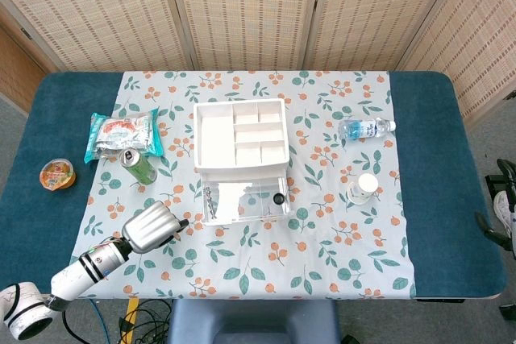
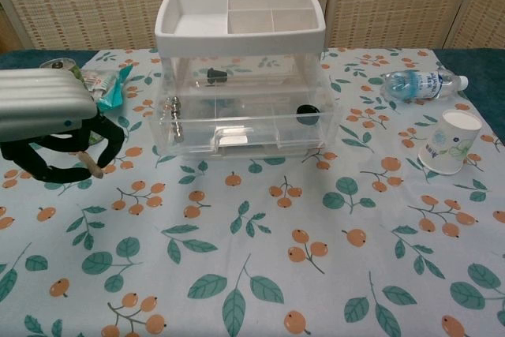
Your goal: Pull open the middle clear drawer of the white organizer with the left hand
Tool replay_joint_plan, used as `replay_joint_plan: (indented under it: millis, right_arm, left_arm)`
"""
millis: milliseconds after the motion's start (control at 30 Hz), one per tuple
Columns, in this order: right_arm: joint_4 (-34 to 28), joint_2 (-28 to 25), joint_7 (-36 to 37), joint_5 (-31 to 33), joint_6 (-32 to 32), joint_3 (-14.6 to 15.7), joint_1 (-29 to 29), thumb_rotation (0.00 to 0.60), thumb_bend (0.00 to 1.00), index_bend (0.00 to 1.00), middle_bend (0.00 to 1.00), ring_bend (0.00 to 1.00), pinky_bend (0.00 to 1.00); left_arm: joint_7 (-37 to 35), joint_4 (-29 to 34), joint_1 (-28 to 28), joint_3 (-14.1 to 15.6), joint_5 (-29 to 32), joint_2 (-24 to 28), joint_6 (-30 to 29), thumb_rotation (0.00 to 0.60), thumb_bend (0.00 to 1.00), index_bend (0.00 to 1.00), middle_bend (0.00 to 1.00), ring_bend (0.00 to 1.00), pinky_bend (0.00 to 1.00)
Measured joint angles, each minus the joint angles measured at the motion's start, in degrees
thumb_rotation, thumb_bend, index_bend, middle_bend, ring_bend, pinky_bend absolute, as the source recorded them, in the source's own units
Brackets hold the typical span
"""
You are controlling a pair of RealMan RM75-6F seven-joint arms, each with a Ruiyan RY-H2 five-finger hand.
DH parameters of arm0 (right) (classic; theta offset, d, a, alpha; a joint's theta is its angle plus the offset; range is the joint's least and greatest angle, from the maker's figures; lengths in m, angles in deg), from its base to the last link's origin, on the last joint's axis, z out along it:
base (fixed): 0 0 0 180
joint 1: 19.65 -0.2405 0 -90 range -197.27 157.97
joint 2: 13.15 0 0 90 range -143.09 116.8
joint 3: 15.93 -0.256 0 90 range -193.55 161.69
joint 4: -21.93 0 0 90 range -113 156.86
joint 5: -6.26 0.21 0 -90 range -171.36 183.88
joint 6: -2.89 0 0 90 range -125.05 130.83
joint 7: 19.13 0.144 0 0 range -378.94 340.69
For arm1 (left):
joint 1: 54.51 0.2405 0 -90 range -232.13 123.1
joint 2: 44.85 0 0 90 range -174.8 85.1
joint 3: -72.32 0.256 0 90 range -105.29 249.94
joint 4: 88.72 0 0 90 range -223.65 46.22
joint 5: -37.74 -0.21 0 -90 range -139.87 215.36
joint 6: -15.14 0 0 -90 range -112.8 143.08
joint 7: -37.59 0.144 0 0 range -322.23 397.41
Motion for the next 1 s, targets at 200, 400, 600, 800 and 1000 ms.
replay_joint_plan:
  millis: [200, 400, 600, 800, 1000]
  right_arm:
    - [0.28, 0.13, 0.17, -0.15, 0.20, -0.01, 0.01, 0.600, 0.30, 0.00, 0.11, 0.12, 0.10]
    - [0.37, 0.08, 0.28, -0.05, 0.22, -0.02, 0.07, 0.600, 0.30, 0.00, 0.11, 0.12, 0.10]
    - [0.32, -0.26, 0.41, -0.32, 0.60, 0.05, 0.30, 0.600, 0.30, 0.00, 0.11, 0.12, 0.10]
    - [0.58, -0.37, 0.92, -0.75, -0.02, 0.57, 0.28, 0.600, 0.30, 0.00, 0.11, 0.12, 0.10]
    - [1.10, -0.49, 1.42, -1.99, -2.24, 1.68, -0.39, 0.600, 0.32, 0.00, 0.11, 0.12, 0.10]
  left_arm:
    - [-0.79, -1.32, 0.53, -0.72, -0.28, -0.80, -0.94, 0.600, 0.34, 0.49, 0.99, 1.00, 1.00]
    - [-0.92, -0.59, 1.97, -1.19, -0.23, 0.39, -3.57, 0.600, 0.34, 0.48, 0.99, 1.00, 1.00]
    - [-0.93, 1.03, 4.82, -1.95, 0.47, 2.78, -8.19, 0.600, 0.34, 0.48, 0.97, 0.99, 1.00]
    - [0.29, 3.00, 9.07, -3.79, 6.34, 5.42, -12.57, 0.600, 0.34, 0.45, 0.87, 0.85, 1.00]
    - [2.67, 5.05, 15.39, -6.18, 18.08, 8.51, -17.40, 0.600, 0.32, 0.35, 0.68, 0.59, 0.77]
